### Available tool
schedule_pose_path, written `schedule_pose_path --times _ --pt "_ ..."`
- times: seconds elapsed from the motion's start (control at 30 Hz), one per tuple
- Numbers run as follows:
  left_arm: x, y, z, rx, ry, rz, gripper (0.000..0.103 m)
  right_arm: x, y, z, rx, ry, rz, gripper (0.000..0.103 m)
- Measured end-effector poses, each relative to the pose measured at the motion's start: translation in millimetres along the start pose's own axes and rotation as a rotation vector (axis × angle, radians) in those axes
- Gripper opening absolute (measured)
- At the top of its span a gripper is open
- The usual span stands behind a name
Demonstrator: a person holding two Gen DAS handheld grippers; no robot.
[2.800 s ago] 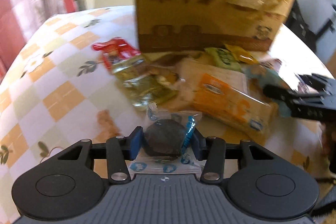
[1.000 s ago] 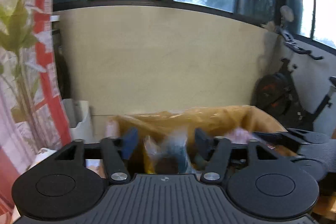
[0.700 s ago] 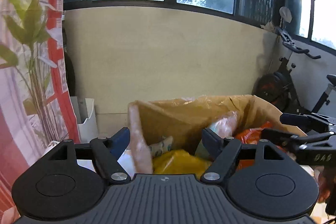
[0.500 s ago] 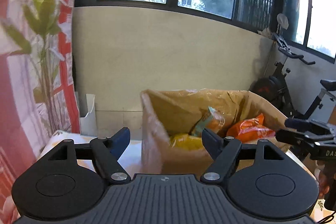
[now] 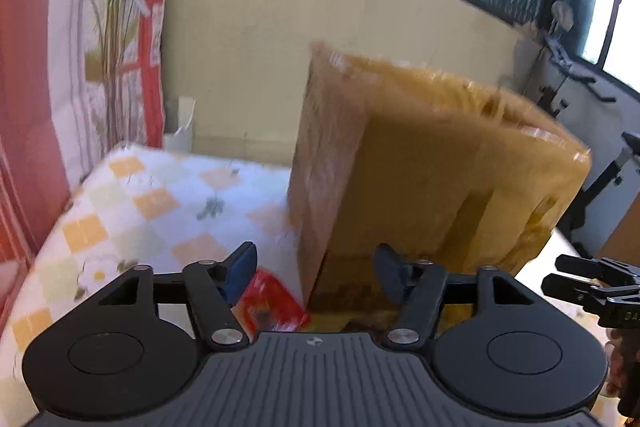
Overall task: Organize snacks
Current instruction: 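Close the left tool on the small brown candy while the right tool returns to the snacks, then grasp the yellow packet with the right tool while the left tool holds the brown candy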
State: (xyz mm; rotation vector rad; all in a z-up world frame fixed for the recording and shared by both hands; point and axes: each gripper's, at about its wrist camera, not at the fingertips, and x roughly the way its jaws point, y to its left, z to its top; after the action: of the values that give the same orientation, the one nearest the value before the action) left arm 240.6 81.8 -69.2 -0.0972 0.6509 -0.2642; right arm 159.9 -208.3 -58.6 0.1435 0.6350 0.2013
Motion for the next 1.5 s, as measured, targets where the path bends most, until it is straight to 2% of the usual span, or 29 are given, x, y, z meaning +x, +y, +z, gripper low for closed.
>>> schedule_pose_path --times 0.33,0.57,0.63,0.7,0.73,0.8,0.83,1.0,1.37,1.5 --pt "-2 26 -72 -0.020 0.174 0.113 0.065 17 8 -35 0.011 0.124 0.011 0.072" --pt "3 22 -97 -0.027 0.228 0.121 0.064 37 32 -35 -0.027 0.191 0.076 0.066" --pt "6 22 -104 -0.030 0.234 0.122 0.060 42 39 -34 -0.044 0.206 0.092 0.066" --pt "6 19 -109 -0.018 0.225 0.142 0.048 47 44 -36 -0.060 0.220 0.095 0.065" --pt "4 17 -112 -0.003 0.219 0.154 0.045 49 47 -37 -0.069 0.231 0.098 0.064" --pt "0 15 -115 0.022 0.209 0.166 0.026 53 54 -40 -0.093 0.252 0.101 0.063" --pt "-1 15 -116 0.025 0.205 0.165 0.024 56 57 -41 -0.113 0.265 0.100 0.061" --pt "-4 26 -116 -0.040 0.181 0.123 0.023 64 63 -43 -0.161 0.290 0.057 0.058" --pt "-4 32 -122 -0.074 0.148 0.095 0.023 103 38 -28 -0.017 0.331 -0.018 0.056" --pt "-4 31 -123 -0.068 0.143 0.096 0.023 112 40 -23 -0.040 0.322 -0.065 0.056"
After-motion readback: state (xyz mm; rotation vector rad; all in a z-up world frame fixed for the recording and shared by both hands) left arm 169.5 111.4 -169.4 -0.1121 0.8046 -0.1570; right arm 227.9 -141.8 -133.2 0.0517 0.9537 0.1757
